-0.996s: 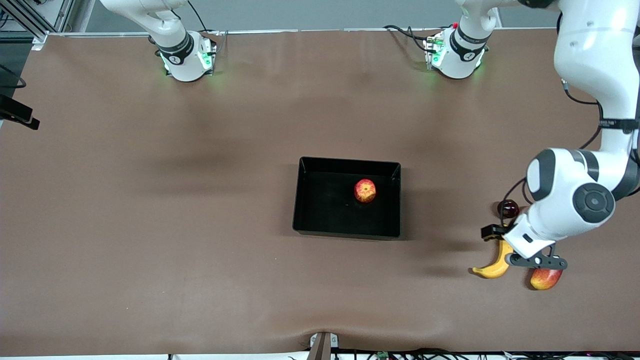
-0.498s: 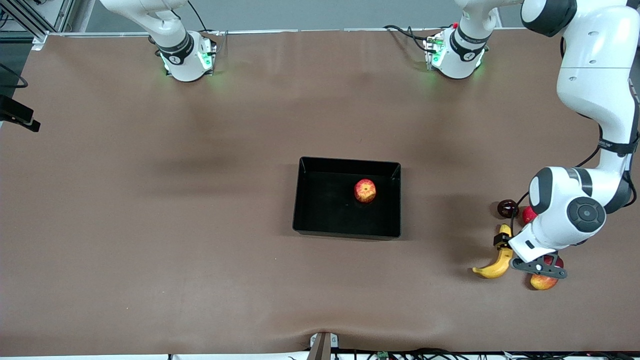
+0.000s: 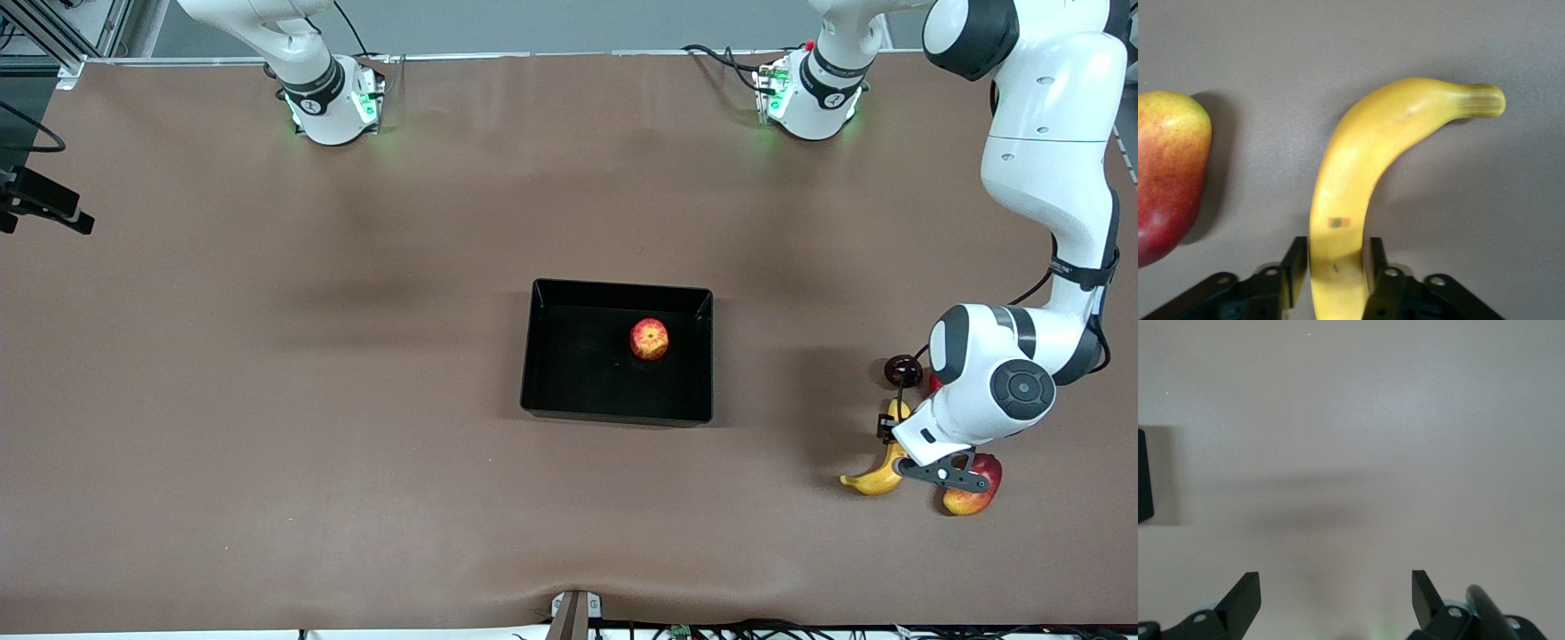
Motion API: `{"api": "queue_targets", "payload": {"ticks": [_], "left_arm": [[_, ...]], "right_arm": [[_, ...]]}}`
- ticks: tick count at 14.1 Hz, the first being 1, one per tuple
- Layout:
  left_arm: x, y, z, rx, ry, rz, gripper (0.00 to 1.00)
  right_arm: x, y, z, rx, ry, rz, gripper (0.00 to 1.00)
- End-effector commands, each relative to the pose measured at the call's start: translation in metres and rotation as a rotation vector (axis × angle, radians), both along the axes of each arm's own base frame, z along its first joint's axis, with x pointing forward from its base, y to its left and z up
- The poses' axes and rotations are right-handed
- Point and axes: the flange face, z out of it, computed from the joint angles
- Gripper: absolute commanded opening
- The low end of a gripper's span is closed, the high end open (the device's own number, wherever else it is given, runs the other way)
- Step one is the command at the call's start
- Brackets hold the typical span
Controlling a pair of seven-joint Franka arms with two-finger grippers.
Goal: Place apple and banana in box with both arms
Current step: 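Lower the left gripper onto the yellow banana and close on it, then lift the banana with the left gripper and carry it over the box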
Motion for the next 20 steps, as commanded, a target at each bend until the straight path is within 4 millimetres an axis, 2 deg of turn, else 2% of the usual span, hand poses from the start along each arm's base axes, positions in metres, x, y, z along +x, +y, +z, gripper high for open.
{"api": "queue_targets", "payload": {"ticks": [1, 3, 4, 6, 8, 10, 14, 17, 20], "left_arm": [[0.004, -0.002, 0.012, 0.02, -0.027, -0.016, 0.0], [0.005, -0.001, 0.022, 0.02, -0.038, -0.014, 0.0], [0.005, -0.01, 0.04, 0.016, -0.051, -0.024, 0.0], [0.003, -0.038, 0.074, -0.008, -0.054, -0.04, 0.0], [0.001, -0.07, 0.109, -0.034, -0.073, -0.007, 0.0], [-0.006, -0.11, 0.134, -0.057, -0.086, 0.064, 0.0], [-0.028, -0.197, 0.173, -0.087, -0.113, 0.231, 0.0], [-0.047, -0.257, 0.191, -0.107, -0.126, 0.319, 0.0], [-0.066, -0.31, 0.198, -0.131, -0.135, 0.396, 0.0]], "right_arm": [[-0.006, 0.001, 0.01, 0.011, -0.006, -0.013, 1.0], [-0.007, -0.003, 0.015, -0.001, -0.012, -0.024, 1.0], [-0.009, -0.006, 0.015, -0.006, -0.005, -0.031, 1.0], [-0.01, -0.013, 0.012, -0.003, 0.007, -0.046, 1.0], [-0.01, -0.01, 0.013, -0.029, 0.003, -0.036, 1.0], [-0.009, -0.005, 0.013, -0.037, 0.002, -0.026, 1.0], [-0.009, -0.005, 0.013, -0.037, 0.005, -0.026, 1.0], [-0.009, -0.005, 0.013, -0.036, 0.005, -0.025, 1.0], [-0.009, -0.005, 0.013, -0.036, 0.005, -0.025, 1.0]]}}
